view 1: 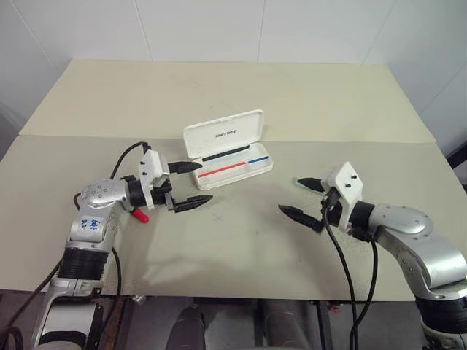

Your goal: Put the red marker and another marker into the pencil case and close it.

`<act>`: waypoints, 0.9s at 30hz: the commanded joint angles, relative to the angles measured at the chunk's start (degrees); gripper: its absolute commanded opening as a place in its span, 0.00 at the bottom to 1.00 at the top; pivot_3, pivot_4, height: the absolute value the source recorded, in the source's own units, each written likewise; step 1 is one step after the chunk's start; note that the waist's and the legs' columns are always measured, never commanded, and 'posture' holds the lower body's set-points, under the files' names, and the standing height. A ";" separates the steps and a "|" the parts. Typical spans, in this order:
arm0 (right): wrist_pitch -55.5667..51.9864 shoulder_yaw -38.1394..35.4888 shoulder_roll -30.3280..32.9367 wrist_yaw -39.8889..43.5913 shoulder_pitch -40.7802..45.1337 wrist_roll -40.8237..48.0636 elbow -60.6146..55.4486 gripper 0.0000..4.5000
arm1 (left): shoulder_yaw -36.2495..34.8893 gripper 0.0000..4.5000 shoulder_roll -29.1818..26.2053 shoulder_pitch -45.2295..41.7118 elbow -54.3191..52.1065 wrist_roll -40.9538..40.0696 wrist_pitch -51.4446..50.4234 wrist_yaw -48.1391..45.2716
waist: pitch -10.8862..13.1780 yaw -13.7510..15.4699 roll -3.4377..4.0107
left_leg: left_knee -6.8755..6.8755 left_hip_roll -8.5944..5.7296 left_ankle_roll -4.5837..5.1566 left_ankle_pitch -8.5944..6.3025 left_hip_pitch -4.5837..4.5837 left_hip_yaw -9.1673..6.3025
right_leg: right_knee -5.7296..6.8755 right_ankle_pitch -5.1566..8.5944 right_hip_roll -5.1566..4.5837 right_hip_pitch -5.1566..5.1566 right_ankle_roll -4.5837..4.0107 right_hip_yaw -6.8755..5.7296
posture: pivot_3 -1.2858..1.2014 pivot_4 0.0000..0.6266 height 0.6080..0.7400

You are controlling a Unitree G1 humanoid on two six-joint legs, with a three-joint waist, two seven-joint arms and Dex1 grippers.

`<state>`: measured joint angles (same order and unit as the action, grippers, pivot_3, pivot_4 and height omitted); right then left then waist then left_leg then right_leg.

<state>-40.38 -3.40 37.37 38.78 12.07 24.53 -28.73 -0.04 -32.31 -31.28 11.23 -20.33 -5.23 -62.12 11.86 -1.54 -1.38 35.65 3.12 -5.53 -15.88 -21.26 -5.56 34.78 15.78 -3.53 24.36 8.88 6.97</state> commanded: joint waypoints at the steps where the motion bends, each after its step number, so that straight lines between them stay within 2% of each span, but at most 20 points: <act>1: -0.30 -2.64 -0.90 -2.31 -1.65 1.43 -4.14 1.00 | 1.35 0.99 0.94 -3.79 1.99 0.83 0.50 -1.47 | 0.01 -0.01 -0.01 | 0.02 -0.02 0.00 0.00 0.00 0.00 | 0.00 0.00 -0.01 -0.01 0.00 0.01 | 0.52 0.24 1.00; 6: 0.27 -1.54 -2.83 -5.14 -2.80 0.51 -5.43 1.00 | 2.94 0.99 2.75 -7.12 5.79 2.13 1.88 -3.01 | 0.01 -0.23 -0.02 | 0.08 -0.03 0.00 0.00 0.01 0.01 | -0.05 -0.02 -0.01 -0.05 0.03 0.02 | 0.52 0.24 1.00; 13: 0.60 -3.55 -4.02 -7.64 -5.72 0.77 -7.91 1.00 | 4.07 0.99 5.28 -11.31 11.46 4.86 5.26 -2.93 | 0.01 -0.06 -0.03 | 0.07 -0.03 0.00 0.00 -0.02 0.00 | -0.07 -0.03 -0.01 -0.05 0.05 0.02 | 0.52 0.24 1.00; 22: 3.85 -3.07 -4.91 -8.82 -1.40 -1.29 -2.88 1.00 | 3.57 0.99 4.29 -12.63 16.24 6.32 5.17 -2.67 | 0.02 -0.17 -0.04 | 0.10 -0.04 0.00 0.00 -0.01 0.00 | -0.06 -0.04 -0.01 -0.05 0.06 0.03 | 0.52 0.24 1.00; 27: 4.89 -3.80 -5.20 -9.62 -4.29 -1.59 -4.88 1.00 | 4.64 0.99 4.65 -14.32 19.24 5.84 2.96 -6.40 | 0.03 0.03 -0.05 | 0.09 -0.06 0.01 0.00 -0.05 -0.05 | -0.05 -0.05 -0.01 -0.05 0.09 0.02 | 0.52 0.24 1.00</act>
<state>-36.92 -5.33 32.67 30.15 8.33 22.86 -31.28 4.54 -27.60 -43.74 30.29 -14.00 -1.95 -66.61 11.89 -1.50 -1.43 35.73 3.05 -5.52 -15.87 -21.35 -5.62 34.70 15.71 -3.55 24.30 8.99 6.99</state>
